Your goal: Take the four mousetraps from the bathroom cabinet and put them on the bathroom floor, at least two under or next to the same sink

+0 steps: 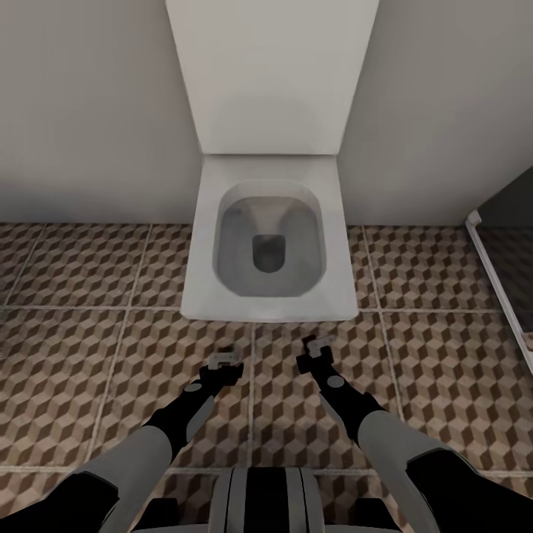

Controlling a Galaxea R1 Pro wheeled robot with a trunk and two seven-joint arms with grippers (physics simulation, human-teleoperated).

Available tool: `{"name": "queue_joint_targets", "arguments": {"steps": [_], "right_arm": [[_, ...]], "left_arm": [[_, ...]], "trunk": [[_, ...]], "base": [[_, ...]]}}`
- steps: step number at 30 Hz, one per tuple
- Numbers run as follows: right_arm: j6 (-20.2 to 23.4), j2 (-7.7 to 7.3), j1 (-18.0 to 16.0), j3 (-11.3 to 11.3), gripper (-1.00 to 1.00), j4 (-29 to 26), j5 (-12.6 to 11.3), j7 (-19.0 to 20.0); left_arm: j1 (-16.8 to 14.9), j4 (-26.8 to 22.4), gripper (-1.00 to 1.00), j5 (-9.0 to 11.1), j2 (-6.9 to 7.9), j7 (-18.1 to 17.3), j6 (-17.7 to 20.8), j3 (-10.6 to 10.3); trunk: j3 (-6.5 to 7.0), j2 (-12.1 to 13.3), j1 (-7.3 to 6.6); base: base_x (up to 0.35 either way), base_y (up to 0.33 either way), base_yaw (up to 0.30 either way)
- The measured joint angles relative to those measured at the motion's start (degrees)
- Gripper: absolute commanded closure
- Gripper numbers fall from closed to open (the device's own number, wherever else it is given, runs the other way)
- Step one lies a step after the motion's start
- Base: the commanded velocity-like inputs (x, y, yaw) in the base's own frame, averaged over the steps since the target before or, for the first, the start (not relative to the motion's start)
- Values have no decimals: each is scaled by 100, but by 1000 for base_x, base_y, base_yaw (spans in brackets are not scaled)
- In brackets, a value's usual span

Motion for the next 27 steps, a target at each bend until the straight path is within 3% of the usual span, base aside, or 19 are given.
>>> {"name": "queue_joint_targets", "arguments": {"steps": [11, 27], "right_arm": [[0, -2, 0, -2, 100, 0, -8, 0], [2, -3, 3, 13, 100, 0, -12, -3]], "left_arm": [[0, 0, -100, 0, 0, -3, 0, 0], [-1, 1, -100, -1, -6, -4, 0, -2]], "trunk": [[0, 0, 0], [0, 0, 0]], "base": [[0, 0, 159], [0, 0, 9]]}}
